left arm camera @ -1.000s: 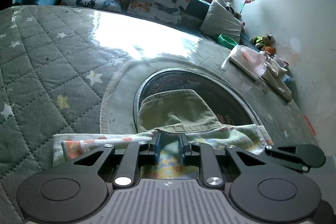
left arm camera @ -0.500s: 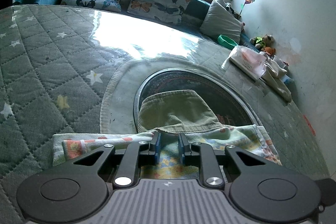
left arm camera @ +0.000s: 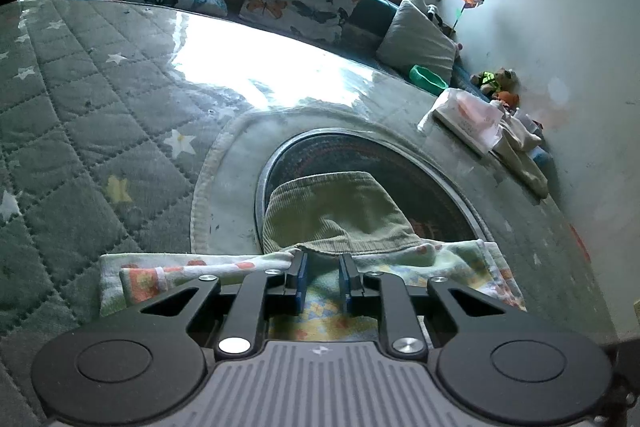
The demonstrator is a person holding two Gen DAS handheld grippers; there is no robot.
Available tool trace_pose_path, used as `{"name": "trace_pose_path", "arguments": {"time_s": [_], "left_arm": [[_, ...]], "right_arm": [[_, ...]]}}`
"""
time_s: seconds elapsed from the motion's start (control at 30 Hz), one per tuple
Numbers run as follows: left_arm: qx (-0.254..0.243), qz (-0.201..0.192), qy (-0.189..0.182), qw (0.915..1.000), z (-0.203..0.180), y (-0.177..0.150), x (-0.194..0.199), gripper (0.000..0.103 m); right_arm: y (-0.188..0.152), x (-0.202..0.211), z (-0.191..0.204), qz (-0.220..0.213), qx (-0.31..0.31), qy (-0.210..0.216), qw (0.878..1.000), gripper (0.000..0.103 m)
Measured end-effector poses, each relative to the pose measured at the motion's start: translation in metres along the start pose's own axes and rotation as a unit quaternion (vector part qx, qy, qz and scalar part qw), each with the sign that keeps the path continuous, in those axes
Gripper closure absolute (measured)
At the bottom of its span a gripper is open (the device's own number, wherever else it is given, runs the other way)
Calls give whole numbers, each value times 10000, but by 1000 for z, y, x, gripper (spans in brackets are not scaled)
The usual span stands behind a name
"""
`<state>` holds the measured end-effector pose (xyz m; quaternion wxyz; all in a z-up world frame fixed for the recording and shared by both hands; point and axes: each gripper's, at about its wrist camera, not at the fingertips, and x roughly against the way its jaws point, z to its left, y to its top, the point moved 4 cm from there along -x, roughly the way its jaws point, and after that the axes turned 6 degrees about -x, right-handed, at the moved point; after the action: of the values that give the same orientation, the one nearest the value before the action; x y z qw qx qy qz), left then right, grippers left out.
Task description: Fold clothes
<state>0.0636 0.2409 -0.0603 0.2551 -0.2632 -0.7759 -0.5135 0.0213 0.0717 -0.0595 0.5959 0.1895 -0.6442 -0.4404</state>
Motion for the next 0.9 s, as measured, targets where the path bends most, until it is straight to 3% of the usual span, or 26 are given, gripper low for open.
{"name": "trace_pose_path", "arguments": {"time_s": [0.13,0.27,0.7,0.9], "left_arm": [[-71,51,10,10000,-1,1,-1,83],[-160,104,17,9998,-2,2,-1,83],[-90,18,8,10000,-2,0,0,83],[-146,-380,42,9992,-10,-7,34,76]], "right_arm": [[16,-23,1,-14,-79,106,9999,80],[11,-36,5,138,-158,254,9995,80],[-6,-17,32,132,171,408,9989,79],[-3,12,18,-24,-47,307,9995,79]]}}
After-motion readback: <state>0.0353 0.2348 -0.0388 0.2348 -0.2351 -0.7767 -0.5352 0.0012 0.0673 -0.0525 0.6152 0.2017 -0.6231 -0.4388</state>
